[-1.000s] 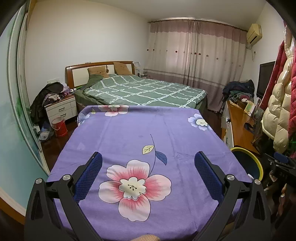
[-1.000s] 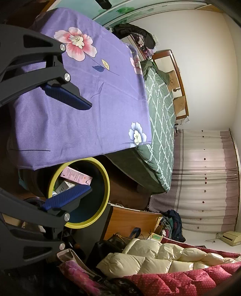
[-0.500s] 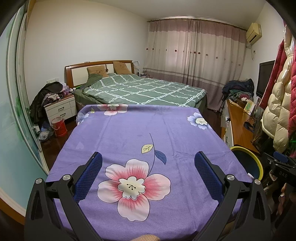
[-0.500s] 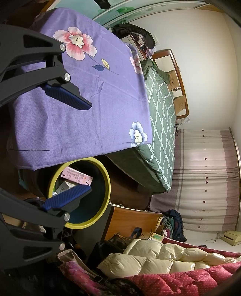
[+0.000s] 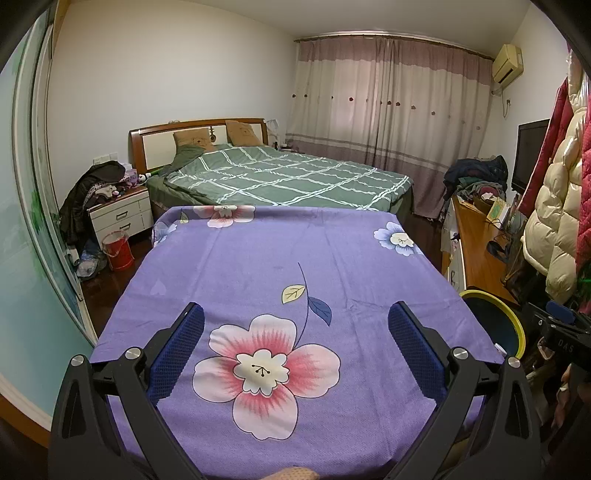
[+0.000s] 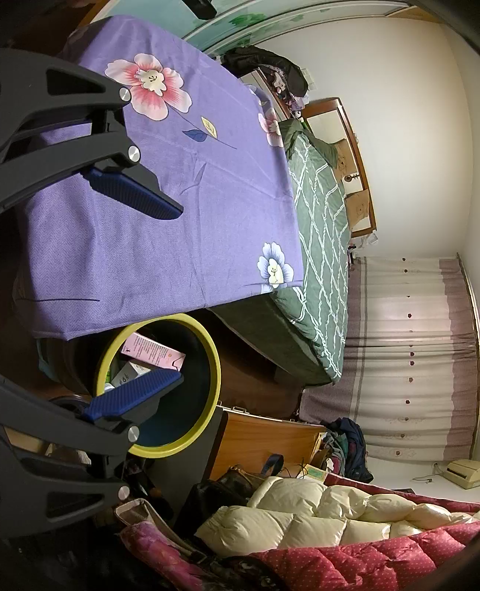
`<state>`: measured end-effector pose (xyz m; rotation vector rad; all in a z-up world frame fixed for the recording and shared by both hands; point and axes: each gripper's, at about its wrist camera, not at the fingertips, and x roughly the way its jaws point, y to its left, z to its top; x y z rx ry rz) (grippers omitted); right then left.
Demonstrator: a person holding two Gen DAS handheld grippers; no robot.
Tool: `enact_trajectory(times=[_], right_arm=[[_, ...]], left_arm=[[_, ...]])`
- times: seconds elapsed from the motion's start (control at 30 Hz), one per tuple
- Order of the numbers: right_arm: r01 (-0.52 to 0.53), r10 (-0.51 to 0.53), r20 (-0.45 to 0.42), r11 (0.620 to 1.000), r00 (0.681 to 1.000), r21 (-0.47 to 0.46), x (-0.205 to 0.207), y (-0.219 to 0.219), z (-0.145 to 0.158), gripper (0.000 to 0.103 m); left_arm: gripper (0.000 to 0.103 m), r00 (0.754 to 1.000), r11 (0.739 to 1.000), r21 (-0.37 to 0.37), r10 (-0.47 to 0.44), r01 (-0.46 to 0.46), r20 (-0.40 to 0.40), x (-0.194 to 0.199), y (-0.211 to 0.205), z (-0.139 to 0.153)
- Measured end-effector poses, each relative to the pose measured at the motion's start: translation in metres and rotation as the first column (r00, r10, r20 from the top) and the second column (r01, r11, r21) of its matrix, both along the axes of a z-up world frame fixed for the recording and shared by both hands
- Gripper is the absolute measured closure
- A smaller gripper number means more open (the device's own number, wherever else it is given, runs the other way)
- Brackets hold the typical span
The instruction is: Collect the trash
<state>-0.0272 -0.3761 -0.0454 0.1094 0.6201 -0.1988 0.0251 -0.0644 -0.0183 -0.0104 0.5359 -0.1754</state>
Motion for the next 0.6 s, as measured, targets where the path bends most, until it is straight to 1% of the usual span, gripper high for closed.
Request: enact_trajectory(times=[0.6], right_arm=[[0.001, -0.001, -0.001, 1.0, 1.0, 0.0, 0.0003, -0.0004, 0.0004, 0.024]], left_arm=[[0.005, 1.0, 1.0, 0.003, 0.002, -0.002, -0.011, 0.001, -0.0006, -0.0067]])
